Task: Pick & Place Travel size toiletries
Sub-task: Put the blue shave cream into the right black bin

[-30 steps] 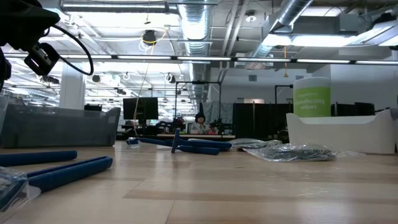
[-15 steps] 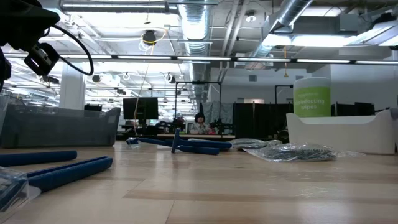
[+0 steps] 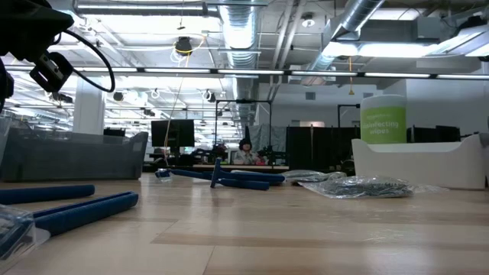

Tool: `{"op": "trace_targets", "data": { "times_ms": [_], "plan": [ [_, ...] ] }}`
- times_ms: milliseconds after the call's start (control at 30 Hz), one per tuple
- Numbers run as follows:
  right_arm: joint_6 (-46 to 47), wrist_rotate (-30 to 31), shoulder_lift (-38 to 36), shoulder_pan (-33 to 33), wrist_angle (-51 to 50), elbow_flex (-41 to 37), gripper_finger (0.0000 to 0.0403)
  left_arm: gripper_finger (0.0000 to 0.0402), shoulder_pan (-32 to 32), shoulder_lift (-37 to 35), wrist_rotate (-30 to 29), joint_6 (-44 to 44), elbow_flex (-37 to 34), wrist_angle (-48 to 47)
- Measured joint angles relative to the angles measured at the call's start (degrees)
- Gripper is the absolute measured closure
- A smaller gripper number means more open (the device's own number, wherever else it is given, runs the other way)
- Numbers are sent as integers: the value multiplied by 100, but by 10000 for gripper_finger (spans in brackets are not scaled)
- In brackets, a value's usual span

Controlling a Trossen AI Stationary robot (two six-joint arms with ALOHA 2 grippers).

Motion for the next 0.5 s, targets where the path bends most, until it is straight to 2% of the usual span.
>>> {"op": "trace_targets", "data": {
  "times_ms": [233,500],
  "plan": [
    [-231,39,-6,-226,-71,-417,399,400,-1,0,0,0,-1,7],
    [-923,629,-2,-796,-66,-664,401,400,1,0,0,0,-1,17]
  ]
}}
